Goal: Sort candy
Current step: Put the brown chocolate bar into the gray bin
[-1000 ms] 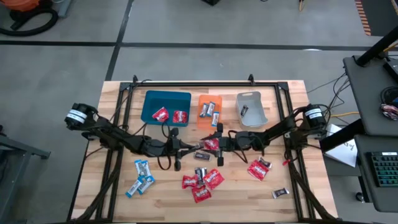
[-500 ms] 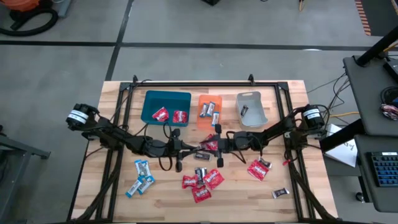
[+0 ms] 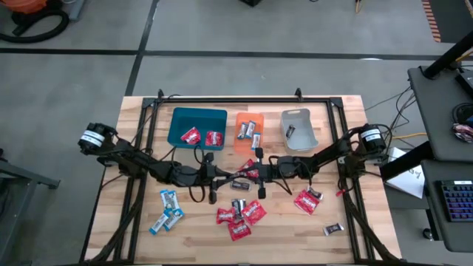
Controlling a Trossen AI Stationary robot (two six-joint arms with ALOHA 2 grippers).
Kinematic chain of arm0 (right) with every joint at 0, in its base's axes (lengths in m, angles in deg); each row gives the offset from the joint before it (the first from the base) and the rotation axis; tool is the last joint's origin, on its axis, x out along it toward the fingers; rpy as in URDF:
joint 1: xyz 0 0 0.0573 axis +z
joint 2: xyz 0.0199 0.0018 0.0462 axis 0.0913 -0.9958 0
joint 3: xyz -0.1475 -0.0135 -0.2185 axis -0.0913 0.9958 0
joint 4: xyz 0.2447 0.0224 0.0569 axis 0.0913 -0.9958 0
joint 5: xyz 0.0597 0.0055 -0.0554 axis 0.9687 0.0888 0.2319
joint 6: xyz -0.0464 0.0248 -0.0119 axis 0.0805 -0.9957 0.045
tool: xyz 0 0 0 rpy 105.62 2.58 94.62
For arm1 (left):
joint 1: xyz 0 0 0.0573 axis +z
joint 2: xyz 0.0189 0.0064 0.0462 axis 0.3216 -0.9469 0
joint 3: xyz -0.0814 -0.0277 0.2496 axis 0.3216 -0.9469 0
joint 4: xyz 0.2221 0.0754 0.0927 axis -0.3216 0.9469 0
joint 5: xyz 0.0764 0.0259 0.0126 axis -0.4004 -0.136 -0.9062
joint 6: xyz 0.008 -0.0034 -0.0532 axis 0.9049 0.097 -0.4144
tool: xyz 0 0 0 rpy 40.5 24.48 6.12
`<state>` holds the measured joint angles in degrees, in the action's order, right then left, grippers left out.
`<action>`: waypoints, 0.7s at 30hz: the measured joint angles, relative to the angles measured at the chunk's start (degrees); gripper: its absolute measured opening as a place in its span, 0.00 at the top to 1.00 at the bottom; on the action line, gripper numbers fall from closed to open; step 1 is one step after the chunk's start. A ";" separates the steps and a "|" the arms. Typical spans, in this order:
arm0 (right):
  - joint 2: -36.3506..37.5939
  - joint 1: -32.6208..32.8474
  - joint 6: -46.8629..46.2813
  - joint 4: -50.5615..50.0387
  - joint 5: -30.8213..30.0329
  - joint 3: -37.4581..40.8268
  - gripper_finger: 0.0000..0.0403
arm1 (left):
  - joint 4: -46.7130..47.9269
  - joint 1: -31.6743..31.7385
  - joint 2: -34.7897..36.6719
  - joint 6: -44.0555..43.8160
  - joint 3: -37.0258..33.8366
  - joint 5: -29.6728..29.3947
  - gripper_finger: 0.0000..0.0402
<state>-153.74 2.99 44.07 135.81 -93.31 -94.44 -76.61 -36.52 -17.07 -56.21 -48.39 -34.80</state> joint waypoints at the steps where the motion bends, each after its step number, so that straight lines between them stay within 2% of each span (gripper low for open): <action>1: 0.35 -0.01 0.01 -0.14 0.00 0.01 0.89 | 0.66 0.00 0.31 -0.40 0.00 -0.07 0.80; 5: 3.36 -0.27 -0.24 -3.53 -0.05 0.01 0.89 | 2.99 0.13 2.06 -1.25 -0.02 -0.17 0.69; 8: 7.40 -1.12 -1.88 -12.87 -2.04 -0.74 0.89 | 6.27 0.24 4.66 -1.19 -0.04 -0.17 0.62; 13: 16.84 -4.60 -5.99 -42.63 -10.35 -7.43 0.89 | 18.31 1.12 12.17 -2.65 0.92 -0.34 0.57; 15: 19.82 -6.87 -8.71 -56.21 -10.65 -11.24 0.89 | 24.64 1.76 15.26 -2.89 2.34 -1.32 0.57; 18: 22.51 -10.56 -12.04 -71.39 -10.63 -16.93 0.89 | 36.02 2.90 19.03 -1.44 4.85 -2.40 0.58; 21: 23.73 -14.61 -13.43 -79.03 -10.64 -21.04 0.89 | 47.53 4.31 21.80 -0.13 7.40 -3.76 0.60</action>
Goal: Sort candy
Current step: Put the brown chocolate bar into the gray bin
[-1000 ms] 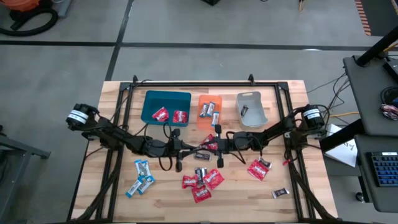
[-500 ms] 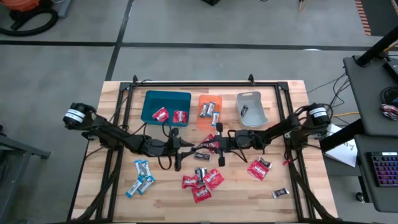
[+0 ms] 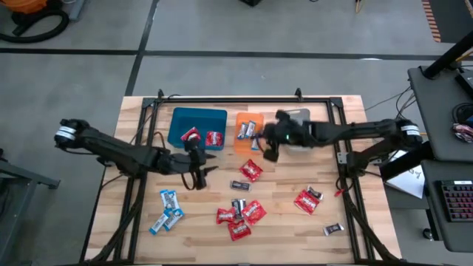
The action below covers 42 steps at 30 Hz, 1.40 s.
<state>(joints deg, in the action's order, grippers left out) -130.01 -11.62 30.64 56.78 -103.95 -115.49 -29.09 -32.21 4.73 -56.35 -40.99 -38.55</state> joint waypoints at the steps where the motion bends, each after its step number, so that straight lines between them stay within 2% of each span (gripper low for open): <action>1: 0.02 -1.31 0.30 -0.67 0.00 -0.95 0.89 | 3.31 0.58 0.78 0.50 0.95 -0.54 0.60; 5: -1.19 -6.40 4.59 -0.20 2.89 -3.40 0.89 | 11.84 3.45 3.48 3.65 3.07 -0.97 0.61; 11: -5.91 -13.03 11.25 8.48 9.15 -3.45 0.89 | 14.18 8.65 7.19 8.69 2.78 -0.92 0.61; 16: -9.32 -16.53 13.06 9.38 9.51 -3.71 0.89 | 17.95 12.15 10.01 7.71 1.53 0.08 0.61; 20: -10.02 -17.90 12.99 6.68 9.03 -4.57 0.89 | 21.30 14.31 11.65 5.27 1.85 3.83 0.61; 28: -7.80 -19.04 10.44 -12.32 0.51 -10.18 0.89 | 34.60 17.80 12.71 -0.09 6.83 5.59 0.61; 35: -7.28 -22.61 -0.36 -33.65 0.05 -15.28 0.89 | 31.38 21.66 11.45 8.13 11.09 5.77 0.61; 39: -7.12 -24.27 -6.01 -43.05 0.50 -15.34 0.89 | 29.42 24.96 10.19 13.42 12.22 11.16 0.61; 42: -6.93 -24.98 -11.34 -46.34 1.84 -14.79 0.89 | 27.97 26.93 9.29 17.26 11.94 15.62 0.61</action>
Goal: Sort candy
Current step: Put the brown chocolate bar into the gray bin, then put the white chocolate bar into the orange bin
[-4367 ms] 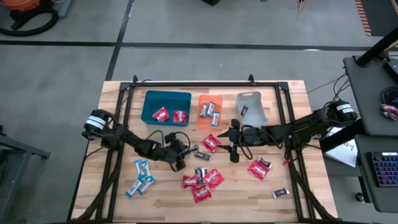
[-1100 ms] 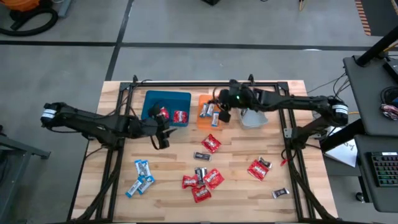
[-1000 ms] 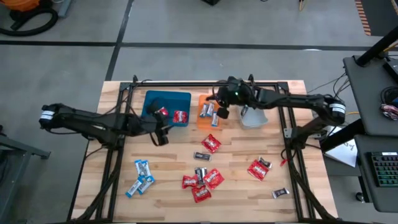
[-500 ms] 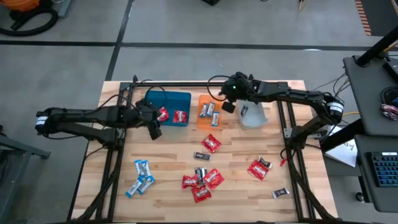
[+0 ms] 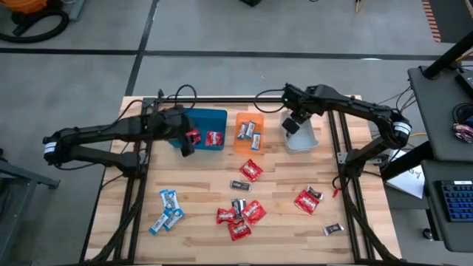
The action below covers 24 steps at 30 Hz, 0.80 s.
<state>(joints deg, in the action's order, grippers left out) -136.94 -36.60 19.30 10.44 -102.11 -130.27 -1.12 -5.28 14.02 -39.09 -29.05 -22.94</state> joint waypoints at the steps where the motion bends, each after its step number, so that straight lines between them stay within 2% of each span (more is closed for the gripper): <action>1: -0.04 -0.06 -1.07 -0.26 0.23 0.32 0.89 | -0.03 0.47 -0.35 1.08 -0.17 0.88 0.61; 4: -0.28 -0.10 -3.21 0.21 0.06 1.48 0.89 | 0.09 1.11 -1.49 3.27 -0.50 1.67 0.61; 8: -0.40 -0.38 -4.75 2.35 -3.37 3.57 0.88 | 0.16 1.11 -1.99 6.02 -0.66 1.67 0.61; 10: -0.41 -1.27 -5.88 3.11 -2.23 4.08 0.85 | 0.22 1.44 -1.93 6.29 -0.41 1.69 0.61; 12: -0.41 -3.11 -8.18 3.68 1.09 4.14 0.80 | -0.60 2.13 -1.92 1.80 1.06 1.69 0.61; 15: -0.43 -6.28 -10.34 3.00 7.70 4.31 0.73 | -0.03 2.29 -1.24 -9.69 4.76 3.40 0.61; 17: -0.41 -7.38 -10.35 2.88 8.19 4.53 0.68 | 1.71 2.23 -0.65 -13.01 7.47 5.59 0.61; 20: -0.39 -7.67 -8.36 5.04 3.62 4.53 0.63 | 4.29 1.93 0.03 -13.49 11.36 6.24 0.61; 24: 0.25 -6.02 -2.03 9.95 -3.29 4.44 0.61 | 8.76 0.83 0.04 -13.44 14.40 6.17 0.61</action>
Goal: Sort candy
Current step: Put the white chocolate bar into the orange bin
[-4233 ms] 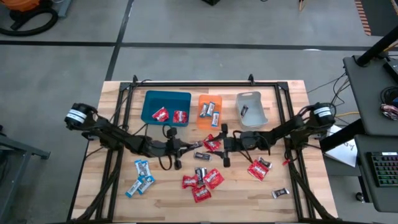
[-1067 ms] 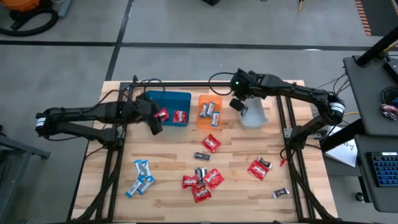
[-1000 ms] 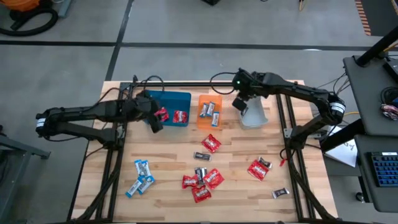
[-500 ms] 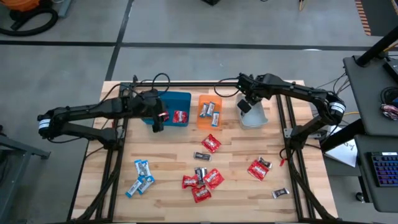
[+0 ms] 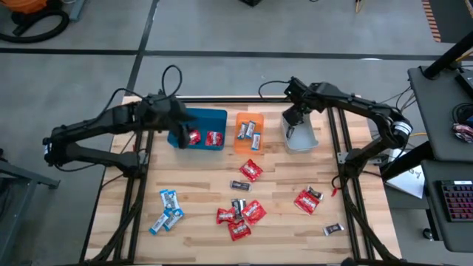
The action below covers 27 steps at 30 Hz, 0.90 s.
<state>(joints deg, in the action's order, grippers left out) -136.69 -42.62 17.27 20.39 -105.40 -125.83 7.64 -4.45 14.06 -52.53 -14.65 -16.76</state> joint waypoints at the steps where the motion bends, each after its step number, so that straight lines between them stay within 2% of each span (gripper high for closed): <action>1: 0.46 0.47 0.89 0.92 0.08 0.00 0.61 | 1.05 -0.42 -0.02 -0.02 0.52 0.03 0.61; 4: 2.15 2.52 -0.96 2.27 0.60 0.12 0.62 | 4.63 -1.47 0.00 -4.22 1.65 0.76 0.61; 7: 3.62 4.65 -1.75 2.94 0.47 0.20 0.63 | 12.91 -3.41 0.13 -13.81 1.77 5.57 0.61; 9: 4.52 6.36 -2.05 3.82 0.56 0.20 0.62 | 18.82 -6.63 0.54 -21.20 0.31 7.73 0.61; 11: 5.45 7.86 -2.91 4.05 0.58 0.40 0.61 | 21.89 -11.60 1.01 -30.65 -2.78 6.21 0.61; 15: 6.77 10.49 -3.11 5.54 0.47 1.38 0.60 | 21.78 -23.04 1.33 -48.29 -9.57 4.95 0.61; 21: 7.57 11.25 -0.20 7.65 0.27 2.56 0.56 | 18.60 -40.12 -1.46 -79.62 -18.50 4.14 0.61; 24: 7.57 11.25 2.25 9.32 -0.02 2.86 0.56 | 15.96 -45.17 -4.23 -91.88 -21.40 2.49 0.61; 27: 7.57 11.27 3.90 11.02 0.01 2.96 0.56 | 13.74 -47.18 -7.76 -97.10 -21.88 2.07 0.61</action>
<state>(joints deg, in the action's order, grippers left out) -129.11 -31.34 21.17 31.41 -105.39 -122.88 21.38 -51.63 6.30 -149.63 -36.53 -14.69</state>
